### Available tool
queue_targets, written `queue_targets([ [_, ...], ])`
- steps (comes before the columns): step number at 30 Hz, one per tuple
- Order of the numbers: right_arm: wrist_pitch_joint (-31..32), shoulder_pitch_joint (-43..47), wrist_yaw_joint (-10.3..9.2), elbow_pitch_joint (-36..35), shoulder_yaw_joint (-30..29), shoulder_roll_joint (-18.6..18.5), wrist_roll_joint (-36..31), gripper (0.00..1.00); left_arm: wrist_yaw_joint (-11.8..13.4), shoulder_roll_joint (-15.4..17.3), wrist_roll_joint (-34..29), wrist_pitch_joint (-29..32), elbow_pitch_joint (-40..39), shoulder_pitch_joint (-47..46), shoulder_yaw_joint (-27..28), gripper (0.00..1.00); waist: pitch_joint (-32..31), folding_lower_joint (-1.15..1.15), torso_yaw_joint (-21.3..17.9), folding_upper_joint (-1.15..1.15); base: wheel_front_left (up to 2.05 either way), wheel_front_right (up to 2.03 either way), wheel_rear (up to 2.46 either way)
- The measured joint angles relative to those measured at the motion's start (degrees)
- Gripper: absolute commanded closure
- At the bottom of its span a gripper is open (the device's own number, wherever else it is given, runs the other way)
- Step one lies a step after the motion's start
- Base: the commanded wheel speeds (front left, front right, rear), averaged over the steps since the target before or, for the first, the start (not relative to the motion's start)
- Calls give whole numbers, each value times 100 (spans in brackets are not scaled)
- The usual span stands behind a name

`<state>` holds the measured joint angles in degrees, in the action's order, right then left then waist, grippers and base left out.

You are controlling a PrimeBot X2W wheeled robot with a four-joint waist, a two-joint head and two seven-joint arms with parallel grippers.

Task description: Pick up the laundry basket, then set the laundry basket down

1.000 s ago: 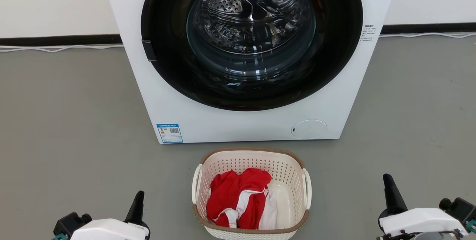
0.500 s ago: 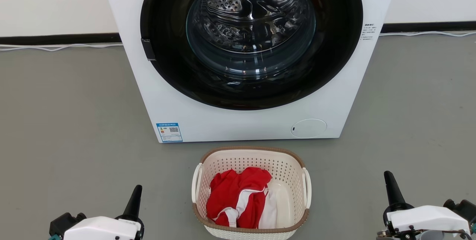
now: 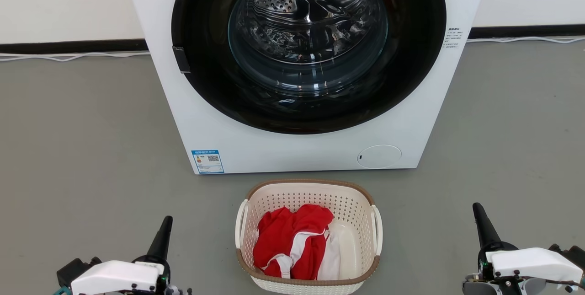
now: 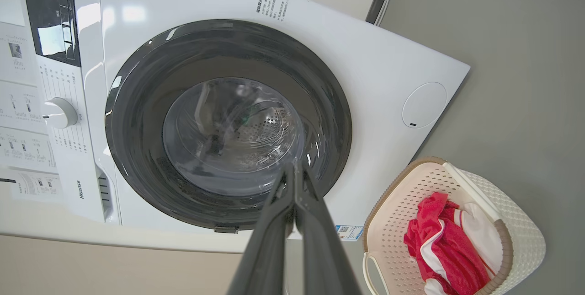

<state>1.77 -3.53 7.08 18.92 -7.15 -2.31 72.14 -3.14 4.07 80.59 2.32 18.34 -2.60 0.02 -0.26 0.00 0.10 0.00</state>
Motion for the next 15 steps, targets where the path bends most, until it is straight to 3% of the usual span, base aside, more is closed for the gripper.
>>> queue_targets([
  [15,234,-4,0,-175,-24,-1,1126,100,-219,-77,642,230,-151,-31,276,100,26,0,-6,0,0,0,0],
])
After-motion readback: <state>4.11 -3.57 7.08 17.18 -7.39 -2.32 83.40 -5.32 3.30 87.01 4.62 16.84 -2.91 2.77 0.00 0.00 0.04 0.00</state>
